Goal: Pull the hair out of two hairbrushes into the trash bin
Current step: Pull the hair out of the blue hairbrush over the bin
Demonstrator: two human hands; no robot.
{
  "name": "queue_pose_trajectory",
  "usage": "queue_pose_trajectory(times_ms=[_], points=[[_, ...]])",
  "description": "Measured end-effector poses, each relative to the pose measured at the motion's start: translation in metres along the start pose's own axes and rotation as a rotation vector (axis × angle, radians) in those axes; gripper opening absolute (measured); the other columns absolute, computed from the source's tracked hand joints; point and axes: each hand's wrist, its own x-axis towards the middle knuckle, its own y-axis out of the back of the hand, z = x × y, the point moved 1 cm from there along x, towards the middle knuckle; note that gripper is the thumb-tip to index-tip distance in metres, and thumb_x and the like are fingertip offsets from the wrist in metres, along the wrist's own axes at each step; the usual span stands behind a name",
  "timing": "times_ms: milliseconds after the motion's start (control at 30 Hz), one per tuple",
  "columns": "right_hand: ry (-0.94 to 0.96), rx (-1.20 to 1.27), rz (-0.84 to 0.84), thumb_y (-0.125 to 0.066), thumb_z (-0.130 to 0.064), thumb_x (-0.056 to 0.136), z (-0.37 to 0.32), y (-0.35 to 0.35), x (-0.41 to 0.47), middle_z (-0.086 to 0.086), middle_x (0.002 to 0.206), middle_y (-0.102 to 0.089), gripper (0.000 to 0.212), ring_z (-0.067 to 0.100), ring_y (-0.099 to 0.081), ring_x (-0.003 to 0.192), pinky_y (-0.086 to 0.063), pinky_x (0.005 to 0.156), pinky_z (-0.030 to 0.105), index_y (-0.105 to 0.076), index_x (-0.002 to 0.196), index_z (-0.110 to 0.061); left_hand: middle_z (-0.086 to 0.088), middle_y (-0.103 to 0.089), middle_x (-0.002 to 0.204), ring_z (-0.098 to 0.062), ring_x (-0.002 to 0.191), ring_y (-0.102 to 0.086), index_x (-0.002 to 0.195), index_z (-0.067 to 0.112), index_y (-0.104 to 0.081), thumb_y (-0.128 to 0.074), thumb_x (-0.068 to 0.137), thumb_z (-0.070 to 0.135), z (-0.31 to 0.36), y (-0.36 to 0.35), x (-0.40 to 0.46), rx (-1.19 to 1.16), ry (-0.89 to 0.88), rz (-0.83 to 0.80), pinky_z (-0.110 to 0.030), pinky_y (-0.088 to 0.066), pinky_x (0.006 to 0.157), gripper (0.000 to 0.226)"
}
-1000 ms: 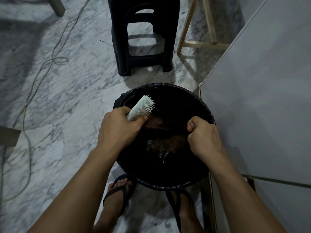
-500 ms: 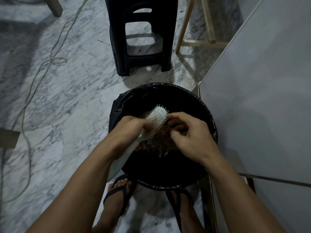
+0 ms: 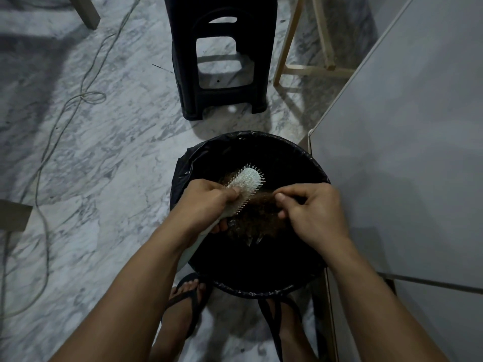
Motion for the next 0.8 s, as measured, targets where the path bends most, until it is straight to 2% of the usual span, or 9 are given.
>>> queue_pose_trajectory(times_ms=[100,200,267,400,500,567,633,733,800], points=[[-0.04,0.019,0.069,-0.067,-0.016,0.086,0.001,0.001,0.001,-0.008,0.061,-0.07,0.012,0.002,-0.067,0.054,-0.049,0.057,0.015,-0.078,0.086,-0.023,-0.015,-0.052,0.044,-0.027,0.046,-0.05,0.08,-0.009,-0.068,-0.066,0.088,0.028,-0.001,-0.002,0.002,-0.009,-0.001,0.046,-0.026,-0.037,0.043,0.038],[-0.08,-0.007,0.169,-0.064,-0.017,0.086,0.005,0.008,0.005,-0.011,0.067,-0.071,0.014,0.012,-0.071,0.071,-0.057,0.076,0.031,-0.077,0.087,-0.023,-0.013,-0.053,0.047,-0.024,0.042,-0.052,0.079,-0.01,-0.067,-0.068,0.086,0.032,0.0,0.002,0.002,0.014,-0.011,0.04,-0.025,-0.038,0.041,0.043],[-0.087,-0.032,0.209,-0.062,-0.017,0.086,0.005,0.011,0.006,-0.01,0.068,-0.072,0.016,0.015,-0.071,0.076,-0.057,0.081,0.034,-0.076,0.084,-0.024,-0.012,-0.054,0.049,-0.018,0.038,-0.053,0.082,-0.011,-0.068,-0.07,0.086,0.032,0.0,0.002,0.0,0.025,-0.02,0.015,-0.023,-0.04,0.04,0.044],[-0.104,-0.057,0.263,-0.06,-0.018,0.086,0.006,0.008,0.007,-0.007,0.067,-0.072,0.017,0.019,-0.071,0.075,-0.058,0.078,0.039,-0.073,0.078,-0.026,-0.007,-0.058,0.047,-0.016,0.037,-0.055,0.085,0.0,-0.071,-0.07,0.085,0.038,-0.003,0.0,0.001,0.08,-0.059,0.026,-0.025,-0.044,0.045,0.038],[-0.098,-0.019,0.409,-0.057,-0.019,0.086,0.008,0.01,0.011,-0.003,0.069,-0.072,0.017,0.025,-0.071,0.073,-0.058,0.076,0.043,-0.074,0.082,-0.022,-0.001,-0.059,0.046,-0.014,0.034,-0.054,0.091,0.008,-0.072,-0.068,0.085,0.044,-0.006,0.004,0.005,0.182,-0.103,0.09,-0.026,-0.043,0.051,0.036],[-0.054,0.008,0.478,-0.056,-0.02,0.085,0.008,0.012,0.012,-0.002,0.068,-0.071,0.018,0.028,-0.071,0.07,-0.058,0.074,0.045,-0.073,0.083,-0.021,-0.001,-0.059,0.052,-0.016,0.039,-0.055,0.095,0.009,-0.072,-0.067,0.085,0.046,-0.006,0.006,0.005,0.237,-0.136,0.14,-0.027,-0.043,0.055,0.039],[-0.034,0.038,0.521,-0.052,-0.023,0.083,0.011,0.016,0.013,0.0,0.068,-0.071,0.02,0.032,-0.07,0.069,-0.057,0.071,0.047,-0.072,0.083,-0.023,-0.006,-0.061,0.057,-0.022,0.051,-0.06,0.088,0.01,-0.073,-0.065,0.087,0.044,-0.004,0.011,0.005,0.326,-0.158,0.189,-0.033,-0.047,0.056,0.035],[-0.092,0.066,0.631,-0.044,-0.034,0.077,0.024,0.035,0.02,0.004,0.068,-0.069,0.021,0.038,-0.068,0.069,-0.056,0.07,0.054,-0.065,0.075,-0.037,-0.021,-0.067,0.067,-0.035,0.065,-0.066,0.078,0.002,-0.069,-0.061,0.09,0.041,-0.006,0.028,0.006,0.427,-0.152,0.306,-0.045,-0.054,0.065,0.041],[-0.13,0.06,0.55,-0.047,-0.028,0.081,0.032,0.048,0.023,-0.002,0.067,-0.067,0.023,0.036,-0.069,0.072,-0.057,0.074,0.055,-0.063,0.068,-0.037,-0.024,-0.067,0.066,-0.038,0.066,-0.066,0.077,0.001,-0.07,-0.06,0.09,0.04,-0.008,0.034,0.005,0.391,-0.155,0.313,-0.047,-0.052,0.066,0.042]])
